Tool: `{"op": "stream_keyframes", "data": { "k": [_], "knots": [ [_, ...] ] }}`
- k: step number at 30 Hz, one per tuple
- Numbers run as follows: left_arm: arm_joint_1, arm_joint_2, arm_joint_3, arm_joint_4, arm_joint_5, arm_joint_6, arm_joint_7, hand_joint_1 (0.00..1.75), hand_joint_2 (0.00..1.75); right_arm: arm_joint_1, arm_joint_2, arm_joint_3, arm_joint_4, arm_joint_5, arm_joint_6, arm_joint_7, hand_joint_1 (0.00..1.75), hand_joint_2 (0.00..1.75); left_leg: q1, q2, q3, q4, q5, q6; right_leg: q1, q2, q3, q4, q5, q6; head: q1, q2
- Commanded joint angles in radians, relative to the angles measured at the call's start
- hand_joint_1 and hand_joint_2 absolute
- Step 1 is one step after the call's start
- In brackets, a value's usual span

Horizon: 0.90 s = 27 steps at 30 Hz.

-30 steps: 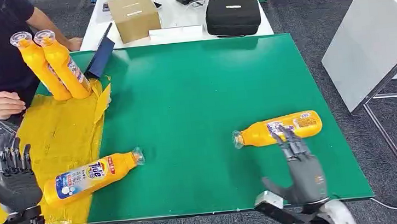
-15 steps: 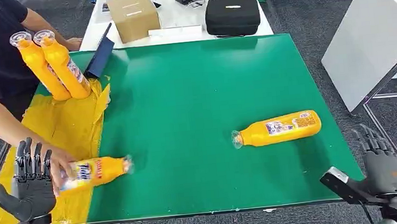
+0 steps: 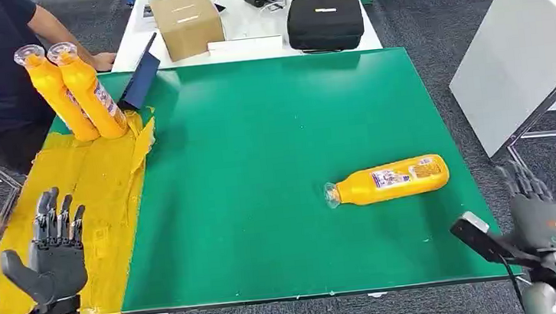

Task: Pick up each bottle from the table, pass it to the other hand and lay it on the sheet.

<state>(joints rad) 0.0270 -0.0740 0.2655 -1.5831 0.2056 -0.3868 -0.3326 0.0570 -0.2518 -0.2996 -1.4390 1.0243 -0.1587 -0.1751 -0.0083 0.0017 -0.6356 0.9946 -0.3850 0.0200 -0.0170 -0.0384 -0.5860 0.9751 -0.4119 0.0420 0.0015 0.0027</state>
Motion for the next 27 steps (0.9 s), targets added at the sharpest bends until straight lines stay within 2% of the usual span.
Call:
{"op": "stream_keyframes", "data": {
  "k": [1, 13, 27],
  "knots": [
    [-0.059, 0.038, -0.054, 0.089, -0.011, 0.011, 0.009, 0.0, 0.0, -0.165, -0.037, 0.228, 0.203, -0.03, 0.03, 0.022, 0.0, 1.75, 0.002, 0.003, 0.005, 0.0, -0.002, -0.002, 0.002, 0.006, 0.005, -0.002, 0.0, -0.002, 0.0, 0.0],
    [-0.062, 0.042, -0.051, 0.097, -0.011, 0.009, 0.009, 0.0, 0.0, -0.176, -0.044, 0.25, 0.216, -0.032, 0.04, 0.022, 0.0, 1.75, 0.001, 0.001, 0.003, 0.0, -0.001, -0.002, 0.001, 0.003, 0.004, -0.001, -0.001, -0.001, 0.0, 0.0],
    [-0.104, 0.054, -0.029, 0.15, 0.0, 0.002, 0.008, 0.0, 0.0, -0.327, -0.126, 0.41, 0.364, -0.029, 0.141, 0.029, 0.0, 1.75, 0.001, 0.002, 0.004, 0.0, -0.001, -0.001, 0.001, 0.005, 0.005, -0.001, -0.001, -0.002, 0.0, 0.0]
  ]
}}
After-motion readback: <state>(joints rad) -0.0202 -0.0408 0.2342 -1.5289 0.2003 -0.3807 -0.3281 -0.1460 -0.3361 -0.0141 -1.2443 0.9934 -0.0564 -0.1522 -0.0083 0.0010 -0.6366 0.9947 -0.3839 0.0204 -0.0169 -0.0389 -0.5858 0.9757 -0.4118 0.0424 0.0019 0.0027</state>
